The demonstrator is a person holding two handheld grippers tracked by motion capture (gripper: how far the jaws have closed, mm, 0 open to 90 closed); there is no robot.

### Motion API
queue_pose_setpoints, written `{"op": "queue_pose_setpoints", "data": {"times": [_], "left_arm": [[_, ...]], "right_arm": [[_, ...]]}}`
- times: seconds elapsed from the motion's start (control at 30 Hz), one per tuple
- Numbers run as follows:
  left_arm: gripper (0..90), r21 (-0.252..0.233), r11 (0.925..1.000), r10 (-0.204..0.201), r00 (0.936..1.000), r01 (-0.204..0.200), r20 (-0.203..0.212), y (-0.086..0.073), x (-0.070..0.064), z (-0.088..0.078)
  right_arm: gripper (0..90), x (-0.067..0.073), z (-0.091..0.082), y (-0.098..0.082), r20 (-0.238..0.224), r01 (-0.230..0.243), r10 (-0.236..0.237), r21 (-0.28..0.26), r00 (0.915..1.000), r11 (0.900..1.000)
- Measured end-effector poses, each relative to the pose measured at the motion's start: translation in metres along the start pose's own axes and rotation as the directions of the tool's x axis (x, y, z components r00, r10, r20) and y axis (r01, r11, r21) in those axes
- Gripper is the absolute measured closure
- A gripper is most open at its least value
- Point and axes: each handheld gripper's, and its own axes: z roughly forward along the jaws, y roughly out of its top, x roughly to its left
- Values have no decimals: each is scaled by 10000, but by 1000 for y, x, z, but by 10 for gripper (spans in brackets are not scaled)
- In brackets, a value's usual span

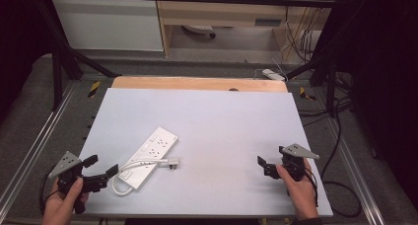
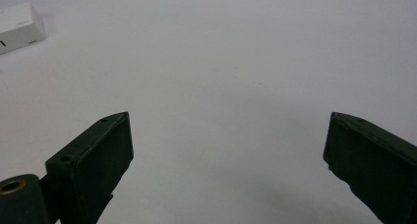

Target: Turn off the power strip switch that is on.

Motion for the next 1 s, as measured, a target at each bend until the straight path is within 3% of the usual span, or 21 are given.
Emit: {"op": "queue_pose_setpoints", "data": {"times": [0.33, 1.0], "left_arm": [[66, -172, 9998, 110, 9999, -109, 25, 0, -2, 0], [67, -483, 9988, -110, 9999, 116, 129, 3, -5, -3]], "right_arm": [[51, 2, 0, 0, -53, 110, -110, -45, 9999, 9999], [46, 4, -3, 2, -56, 249, -250, -204, 9997, 9995]]}}
